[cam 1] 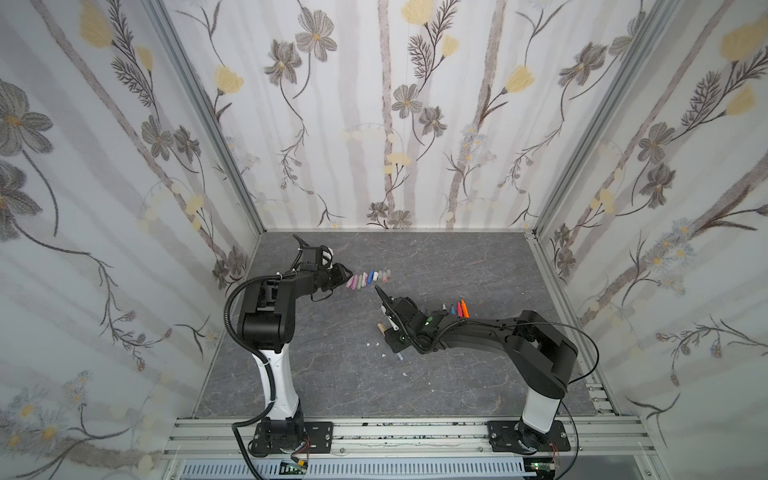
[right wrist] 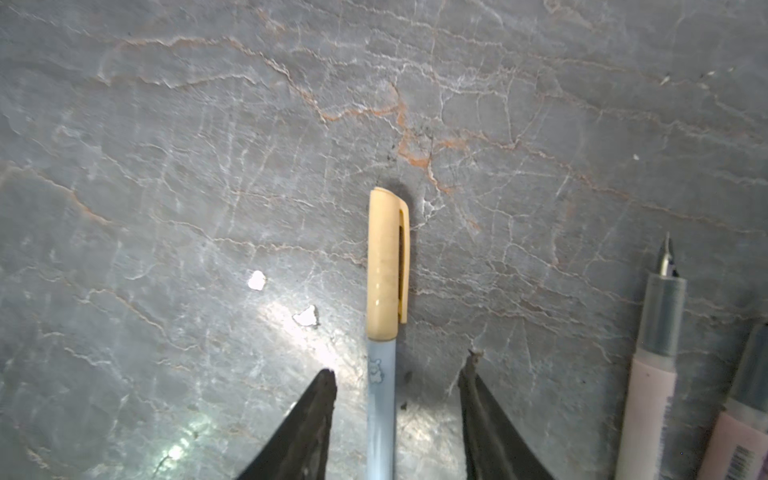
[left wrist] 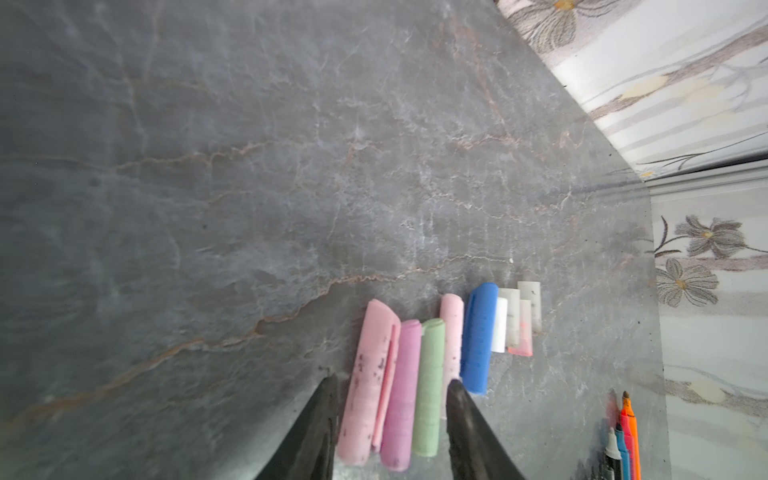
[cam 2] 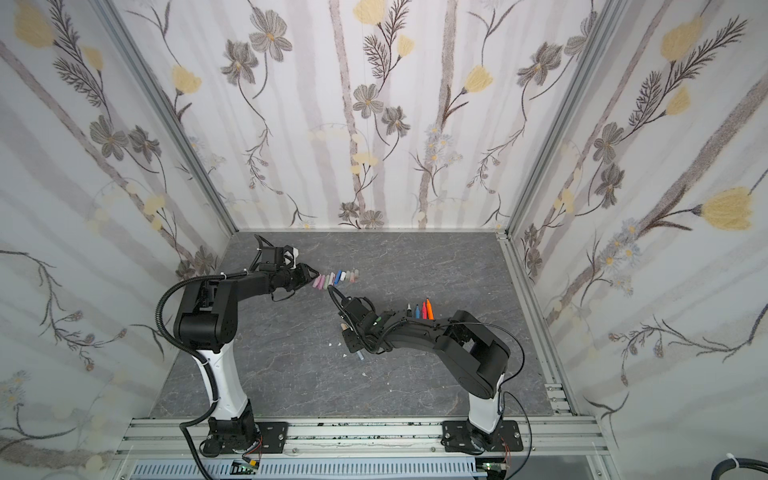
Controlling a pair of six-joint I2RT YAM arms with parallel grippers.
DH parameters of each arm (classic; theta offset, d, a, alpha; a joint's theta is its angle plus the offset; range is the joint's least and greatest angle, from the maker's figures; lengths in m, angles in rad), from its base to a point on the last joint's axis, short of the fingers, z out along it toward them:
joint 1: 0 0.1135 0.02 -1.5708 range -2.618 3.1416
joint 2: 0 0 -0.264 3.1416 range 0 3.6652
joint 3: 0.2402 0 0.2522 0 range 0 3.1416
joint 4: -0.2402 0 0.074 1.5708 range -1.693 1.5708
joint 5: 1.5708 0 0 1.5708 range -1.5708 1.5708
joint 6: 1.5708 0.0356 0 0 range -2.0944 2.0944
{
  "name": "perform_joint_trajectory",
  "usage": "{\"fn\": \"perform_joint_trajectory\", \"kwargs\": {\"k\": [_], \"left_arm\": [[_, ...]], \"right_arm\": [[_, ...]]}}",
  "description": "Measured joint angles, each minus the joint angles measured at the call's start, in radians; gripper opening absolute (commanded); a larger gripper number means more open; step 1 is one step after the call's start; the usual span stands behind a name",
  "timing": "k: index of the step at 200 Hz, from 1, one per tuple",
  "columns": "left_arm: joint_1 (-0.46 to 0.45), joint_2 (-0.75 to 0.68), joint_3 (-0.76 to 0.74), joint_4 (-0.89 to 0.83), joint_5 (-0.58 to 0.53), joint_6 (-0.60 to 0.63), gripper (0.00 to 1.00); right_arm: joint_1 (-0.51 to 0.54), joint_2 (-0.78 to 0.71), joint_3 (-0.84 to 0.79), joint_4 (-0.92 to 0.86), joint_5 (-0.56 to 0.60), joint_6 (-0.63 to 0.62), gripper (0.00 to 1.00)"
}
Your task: Open the pen caps
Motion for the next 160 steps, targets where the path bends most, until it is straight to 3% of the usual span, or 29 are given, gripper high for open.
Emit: {"fn": "perform_joint_trajectory", "kwargs": {"k": [39,83,108,160], "left_arm": [[0.001,-0.081,-0.023,0.001,0.011,-0.029,0.45],[0.001,-0.157,-0.07,0.011,0.026,-0.054,0.45],[-0.007,-0.211,-0.136,0.032,0.044,-0.08,0.45],[-0.151,-0.365,-0.331,0.083,0.083,-0.125,0.46]], "right_arm": [[0.024,0.039,0.016,-0.032,0.002,-0.009,0.43],[0.052,0.075,0.044,-0.044,0.076,-0.027,0.16],[0.058,0.071,0.037,-0.039,0.091,-0.026,0.08],[-0.007,-0.048,-0.032,-0.059,0.049,-0.018,0.0]]}}
